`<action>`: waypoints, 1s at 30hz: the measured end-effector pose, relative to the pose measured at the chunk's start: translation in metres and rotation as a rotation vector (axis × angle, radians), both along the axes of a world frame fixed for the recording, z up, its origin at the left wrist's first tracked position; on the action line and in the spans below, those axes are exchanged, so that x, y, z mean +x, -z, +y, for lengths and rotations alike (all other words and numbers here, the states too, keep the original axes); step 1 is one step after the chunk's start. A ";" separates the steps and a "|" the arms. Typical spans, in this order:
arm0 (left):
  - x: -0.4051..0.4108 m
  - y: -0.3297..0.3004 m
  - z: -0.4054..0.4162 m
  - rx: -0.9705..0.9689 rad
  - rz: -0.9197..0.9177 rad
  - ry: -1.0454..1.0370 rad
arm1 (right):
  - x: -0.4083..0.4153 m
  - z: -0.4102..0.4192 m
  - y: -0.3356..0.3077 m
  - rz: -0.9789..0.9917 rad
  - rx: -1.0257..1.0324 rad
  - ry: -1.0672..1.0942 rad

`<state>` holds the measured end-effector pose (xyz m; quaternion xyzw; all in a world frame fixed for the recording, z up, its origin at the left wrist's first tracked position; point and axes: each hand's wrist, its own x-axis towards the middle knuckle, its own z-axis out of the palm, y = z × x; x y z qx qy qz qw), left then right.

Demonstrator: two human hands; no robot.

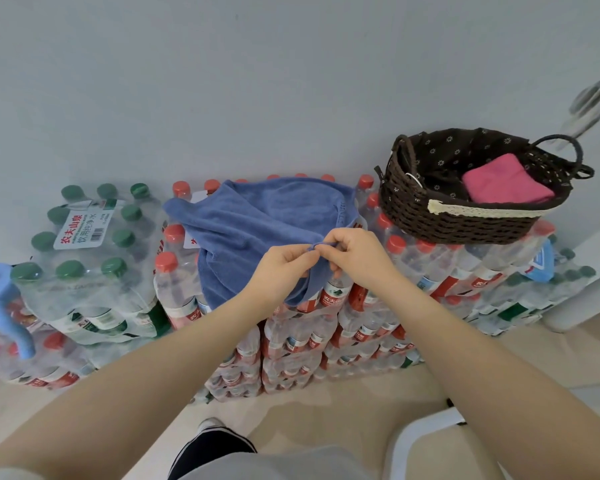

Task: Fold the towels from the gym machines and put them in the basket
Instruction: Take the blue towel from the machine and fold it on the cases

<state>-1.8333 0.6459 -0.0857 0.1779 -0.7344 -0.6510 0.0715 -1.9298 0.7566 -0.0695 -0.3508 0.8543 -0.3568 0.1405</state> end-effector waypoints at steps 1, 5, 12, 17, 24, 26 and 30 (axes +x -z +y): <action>0.001 -0.001 0.000 -0.071 0.012 -0.005 | 0.000 0.000 -0.001 -0.006 0.003 0.011; -0.001 -0.011 -0.005 -0.222 0.021 0.018 | 0.002 0.001 -0.005 -0.046 -0.052 0.066; 0.000 -0.043 -0.015 0.147 0.060 -0.122 | 0.027 0.008 0.000 -0.209 -0.305 -0.035; 0.023 -0.058 -0.013 0.118 0.173 -0.135 | 0.059 -0.010 -0.016 -0.126 -0.362 -0.135; 0.098 -0.078 -0.032 0.228 0.250 -0.100 | 0.102 -0.024 -0.034 0.109 -0.235 -0.332; 0.123 -0.081 -0.034 0.336 0.286 -0.127 | 0.118 -0.026 -0.041 0.106 -0.225 -0.362; 0.175 -0.081 -0.042 0.758 0.402 -0.213 | 0.165 -0.029 -0.052 0.064 -0.251 -0.412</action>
